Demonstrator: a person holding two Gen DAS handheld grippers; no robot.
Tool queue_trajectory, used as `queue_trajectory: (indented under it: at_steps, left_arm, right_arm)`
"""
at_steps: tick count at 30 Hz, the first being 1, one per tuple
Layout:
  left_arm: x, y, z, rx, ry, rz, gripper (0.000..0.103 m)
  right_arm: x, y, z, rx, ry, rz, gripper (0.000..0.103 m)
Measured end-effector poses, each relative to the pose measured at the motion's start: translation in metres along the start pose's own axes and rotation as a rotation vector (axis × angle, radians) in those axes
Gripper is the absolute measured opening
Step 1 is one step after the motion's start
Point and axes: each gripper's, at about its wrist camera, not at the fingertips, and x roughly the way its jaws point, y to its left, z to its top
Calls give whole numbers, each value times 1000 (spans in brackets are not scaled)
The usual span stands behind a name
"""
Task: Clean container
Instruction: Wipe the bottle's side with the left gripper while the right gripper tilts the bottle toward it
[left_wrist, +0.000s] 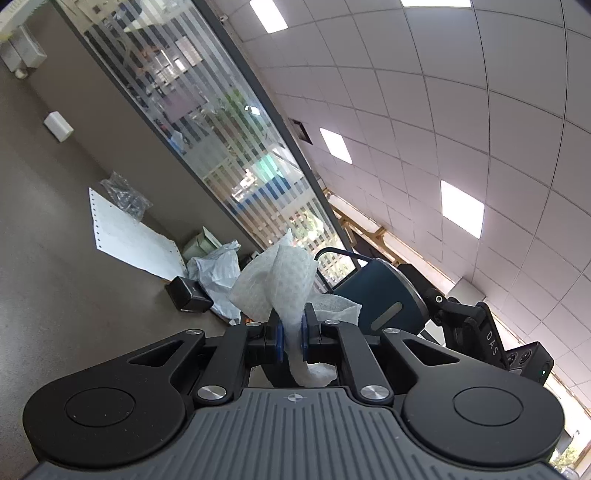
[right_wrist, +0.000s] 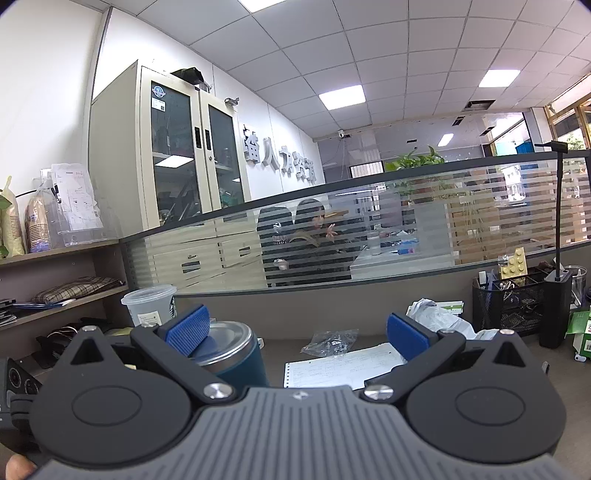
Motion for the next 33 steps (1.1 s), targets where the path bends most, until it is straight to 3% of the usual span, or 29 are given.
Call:
queue_trajectory:
  at_steps: [33]
  left_arm:
    - [-1,25,-19,65,120,73,11]
  right_arm:
    - [1,0,-2,3,-2,8,103]
